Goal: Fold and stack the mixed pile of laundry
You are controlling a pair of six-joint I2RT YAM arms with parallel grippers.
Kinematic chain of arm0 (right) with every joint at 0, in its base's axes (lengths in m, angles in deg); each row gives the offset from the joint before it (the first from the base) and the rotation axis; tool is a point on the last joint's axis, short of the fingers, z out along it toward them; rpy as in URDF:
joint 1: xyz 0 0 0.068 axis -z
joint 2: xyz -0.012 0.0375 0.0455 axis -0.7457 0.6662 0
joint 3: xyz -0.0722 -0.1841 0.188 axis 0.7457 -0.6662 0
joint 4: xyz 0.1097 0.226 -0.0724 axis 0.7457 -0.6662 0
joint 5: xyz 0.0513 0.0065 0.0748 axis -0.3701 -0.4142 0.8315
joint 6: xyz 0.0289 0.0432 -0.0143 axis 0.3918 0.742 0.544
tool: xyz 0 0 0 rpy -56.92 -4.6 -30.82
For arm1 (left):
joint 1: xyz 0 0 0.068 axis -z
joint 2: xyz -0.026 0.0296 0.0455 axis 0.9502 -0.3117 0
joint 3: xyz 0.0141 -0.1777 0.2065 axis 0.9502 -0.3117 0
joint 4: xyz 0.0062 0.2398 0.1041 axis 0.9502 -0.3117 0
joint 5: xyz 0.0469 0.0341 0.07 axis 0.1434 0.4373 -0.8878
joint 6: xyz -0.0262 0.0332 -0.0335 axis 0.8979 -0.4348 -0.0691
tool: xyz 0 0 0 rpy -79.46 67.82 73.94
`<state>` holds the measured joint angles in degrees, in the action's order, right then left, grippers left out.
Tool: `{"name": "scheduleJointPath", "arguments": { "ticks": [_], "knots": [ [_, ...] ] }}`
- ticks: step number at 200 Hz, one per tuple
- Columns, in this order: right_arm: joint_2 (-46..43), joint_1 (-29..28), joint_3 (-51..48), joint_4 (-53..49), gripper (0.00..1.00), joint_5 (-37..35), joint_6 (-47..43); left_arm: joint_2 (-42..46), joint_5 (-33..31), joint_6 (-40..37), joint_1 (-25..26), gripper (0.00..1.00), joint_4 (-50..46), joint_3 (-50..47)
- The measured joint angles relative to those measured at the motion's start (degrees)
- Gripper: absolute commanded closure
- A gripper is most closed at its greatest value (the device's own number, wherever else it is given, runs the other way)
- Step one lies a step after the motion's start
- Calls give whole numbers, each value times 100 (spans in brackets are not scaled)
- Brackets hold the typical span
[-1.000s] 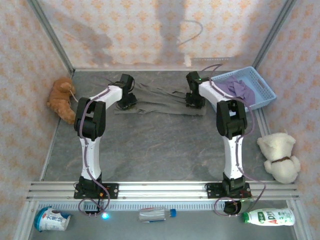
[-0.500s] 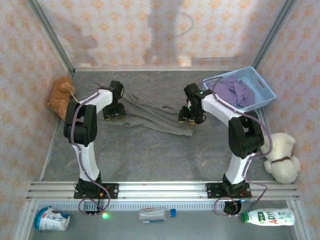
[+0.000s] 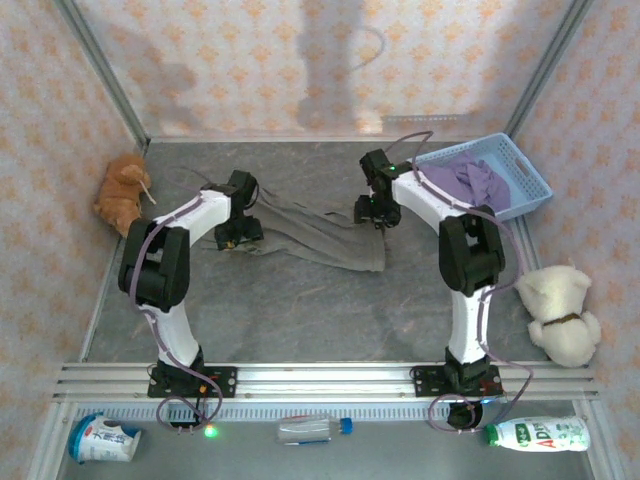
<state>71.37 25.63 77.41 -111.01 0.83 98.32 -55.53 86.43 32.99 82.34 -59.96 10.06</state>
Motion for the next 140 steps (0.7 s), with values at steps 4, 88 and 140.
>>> {"name": "scheduleJointPath", "arguments": {
  "ticks": [4,88,140],
  "knots": [
    [57,20,0,46,64,44,-13,-81,4,35,0,32,26,-31],
    [170,763,680,385,96,643,1117,-369,-87,31,46,33,133,221],
    [1668,960,2096,271,69,957,1488,-387,-129,-118,87,29,188,267]
  ]
}}
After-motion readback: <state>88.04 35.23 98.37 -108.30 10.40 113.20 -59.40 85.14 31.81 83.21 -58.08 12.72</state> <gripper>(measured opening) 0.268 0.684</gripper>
